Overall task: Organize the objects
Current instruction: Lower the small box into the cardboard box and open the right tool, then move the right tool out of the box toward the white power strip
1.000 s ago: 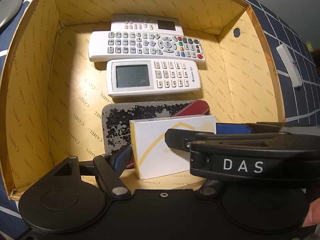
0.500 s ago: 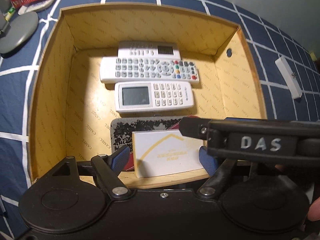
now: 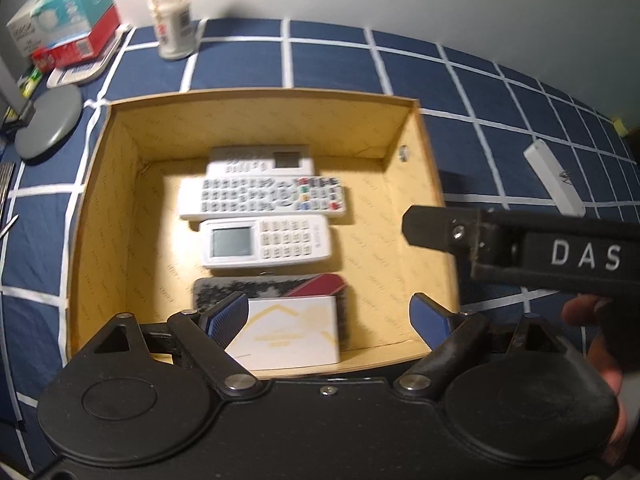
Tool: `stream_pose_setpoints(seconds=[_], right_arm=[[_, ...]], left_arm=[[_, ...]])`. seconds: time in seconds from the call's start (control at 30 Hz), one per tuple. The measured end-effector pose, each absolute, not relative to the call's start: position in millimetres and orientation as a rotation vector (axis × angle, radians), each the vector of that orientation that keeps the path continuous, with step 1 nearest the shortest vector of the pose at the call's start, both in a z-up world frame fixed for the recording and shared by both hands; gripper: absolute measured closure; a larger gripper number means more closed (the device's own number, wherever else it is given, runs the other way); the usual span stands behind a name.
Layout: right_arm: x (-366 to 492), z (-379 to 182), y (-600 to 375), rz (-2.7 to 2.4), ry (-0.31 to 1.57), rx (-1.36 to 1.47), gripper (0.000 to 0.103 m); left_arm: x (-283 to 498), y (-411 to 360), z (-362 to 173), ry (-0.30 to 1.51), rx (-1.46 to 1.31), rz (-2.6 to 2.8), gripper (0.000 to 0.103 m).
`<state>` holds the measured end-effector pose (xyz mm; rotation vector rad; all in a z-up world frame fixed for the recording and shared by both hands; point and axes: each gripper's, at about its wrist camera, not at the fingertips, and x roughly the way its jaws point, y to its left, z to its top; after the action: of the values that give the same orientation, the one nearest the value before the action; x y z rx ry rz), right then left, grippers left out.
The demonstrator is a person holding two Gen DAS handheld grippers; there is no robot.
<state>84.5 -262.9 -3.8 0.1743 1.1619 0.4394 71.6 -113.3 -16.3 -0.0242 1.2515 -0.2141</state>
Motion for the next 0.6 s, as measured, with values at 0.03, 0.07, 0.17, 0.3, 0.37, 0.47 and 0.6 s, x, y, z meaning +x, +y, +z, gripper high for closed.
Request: stream_pose_setpoints(seconds=[0.03,0.07,0.17,0.3,0.37,0.47,0.6], right_arm=[[85.5,-2.3,-271.4,0.433,1.156,0.181,0.006],[86.7,-1.0,-280.4,0.427,1.152,0.189,0.006],[89.2,2.0,-307.7,0.405,1.135,0.211,0.005],[92.7,1.0,-346.1,0.360,1.128,0.231,0.004],[94.3,-0.1,-365.8,0.333,1.125,0.233,0.004],[97.7,-1.3,-396.9,0.285,1.120,0.249,0.004],[103.4,-2.6,-438.3,0.206,1.114,0.278,0.004]], left_arm=[[71.1,-120.9,-15.6,1.251,-0.017,-0.214,0.016],[70.6,-129.0,-14.8,1.251,-0.011,-0.217,0.016],[68.7,-153.9,-13.6,1.249,0.011,-0.230,0.016],[67.8,-186.2,-14.9,1.247,0.037,-0.248,0.015],[67.8,-202.2,-16.8,1.246,0.043,-0.256,0.014],[68.7,-227.1,-19.7,1.243,0.059,-0.271,0.012],[72.8,-260.2,-24.9,1.240,0.085,-0.293,0.011]])
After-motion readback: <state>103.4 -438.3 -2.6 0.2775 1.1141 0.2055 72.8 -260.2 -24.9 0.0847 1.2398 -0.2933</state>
